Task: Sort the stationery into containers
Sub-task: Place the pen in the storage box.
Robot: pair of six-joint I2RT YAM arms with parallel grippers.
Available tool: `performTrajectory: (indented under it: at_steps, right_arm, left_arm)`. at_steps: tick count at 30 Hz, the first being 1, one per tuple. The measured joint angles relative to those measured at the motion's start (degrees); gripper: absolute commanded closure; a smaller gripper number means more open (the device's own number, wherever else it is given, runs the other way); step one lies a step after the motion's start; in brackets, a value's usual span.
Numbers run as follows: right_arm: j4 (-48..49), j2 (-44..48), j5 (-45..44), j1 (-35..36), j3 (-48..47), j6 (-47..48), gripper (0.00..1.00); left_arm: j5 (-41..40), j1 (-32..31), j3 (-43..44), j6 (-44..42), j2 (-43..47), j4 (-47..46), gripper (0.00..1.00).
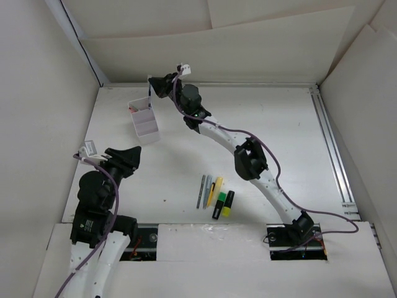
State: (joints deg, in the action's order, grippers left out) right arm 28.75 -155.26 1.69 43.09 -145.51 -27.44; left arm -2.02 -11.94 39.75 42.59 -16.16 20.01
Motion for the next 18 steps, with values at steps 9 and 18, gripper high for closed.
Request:
performTrajectory:
  at_steps: [9,18]
  right_arm:
    - [6.93,-3.82,-10.23,0.26,-6.69,1.40,0.95]
    - [10.69,-6.08,-18.10,2.62,-6.71,5.25,0.95]
  left_arm:
    - [0.07,-0.02,-3.69,0.61,-2.64,-3.91,0.60]
    - [0.07,-0.02,-6.67,1.42,-2.67,-7.65,0.62]
